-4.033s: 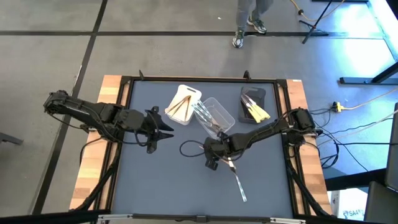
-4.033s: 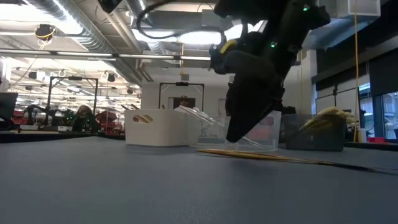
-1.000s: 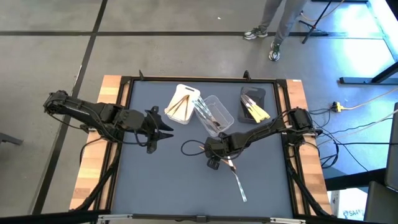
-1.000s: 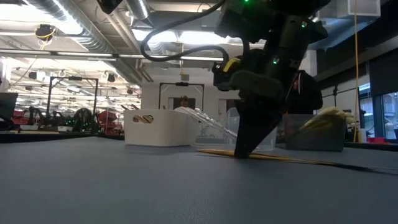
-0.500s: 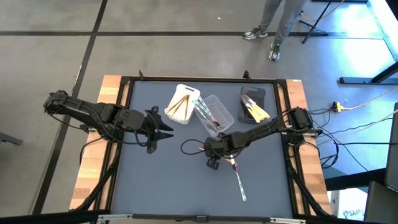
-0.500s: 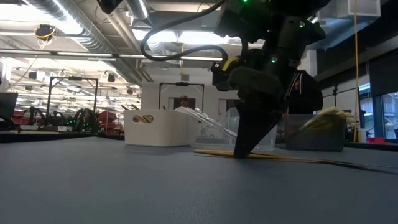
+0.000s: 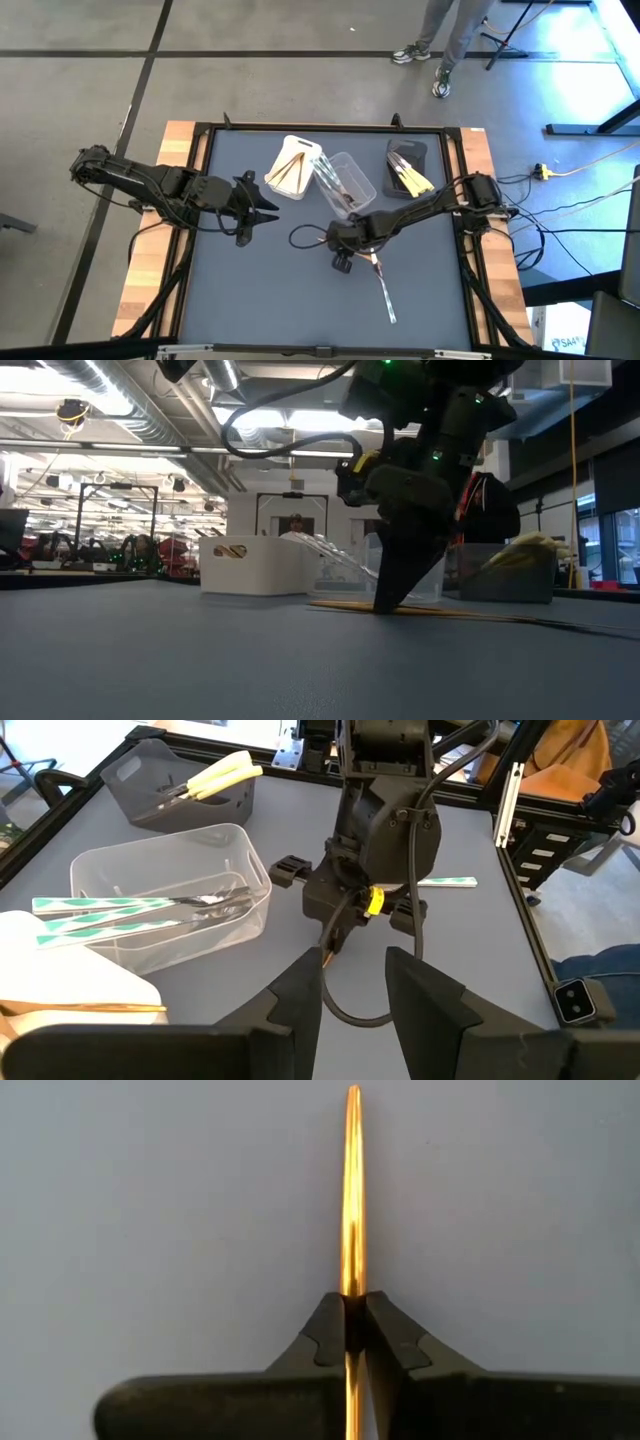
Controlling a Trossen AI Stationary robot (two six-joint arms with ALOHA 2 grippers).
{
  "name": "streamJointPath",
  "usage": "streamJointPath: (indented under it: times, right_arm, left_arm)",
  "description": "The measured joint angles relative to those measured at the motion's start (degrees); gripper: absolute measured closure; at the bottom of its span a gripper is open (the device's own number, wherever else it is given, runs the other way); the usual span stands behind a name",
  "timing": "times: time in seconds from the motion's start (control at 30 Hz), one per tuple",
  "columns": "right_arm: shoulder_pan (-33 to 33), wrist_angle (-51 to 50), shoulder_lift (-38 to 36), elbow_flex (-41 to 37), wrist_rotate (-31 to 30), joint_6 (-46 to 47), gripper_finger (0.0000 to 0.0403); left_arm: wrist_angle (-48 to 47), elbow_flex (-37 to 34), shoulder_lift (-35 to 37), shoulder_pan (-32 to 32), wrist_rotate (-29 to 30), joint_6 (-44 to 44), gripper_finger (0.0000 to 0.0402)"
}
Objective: Sort silverware by color (type)
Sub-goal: Put the gold knife into the white bin
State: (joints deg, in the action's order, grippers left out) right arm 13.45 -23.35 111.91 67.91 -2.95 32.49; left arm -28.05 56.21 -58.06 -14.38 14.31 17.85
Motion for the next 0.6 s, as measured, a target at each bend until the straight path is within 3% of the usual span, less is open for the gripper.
streamJointPath:
  times: [0.6]
  right_arm:
    - [0.1,3.1,0.3,4.2,1.6,-7.4,0.0399]
  left_arm:
    - [0.4,0.0,0.0,0.0,0.0,0.1,0.0296]
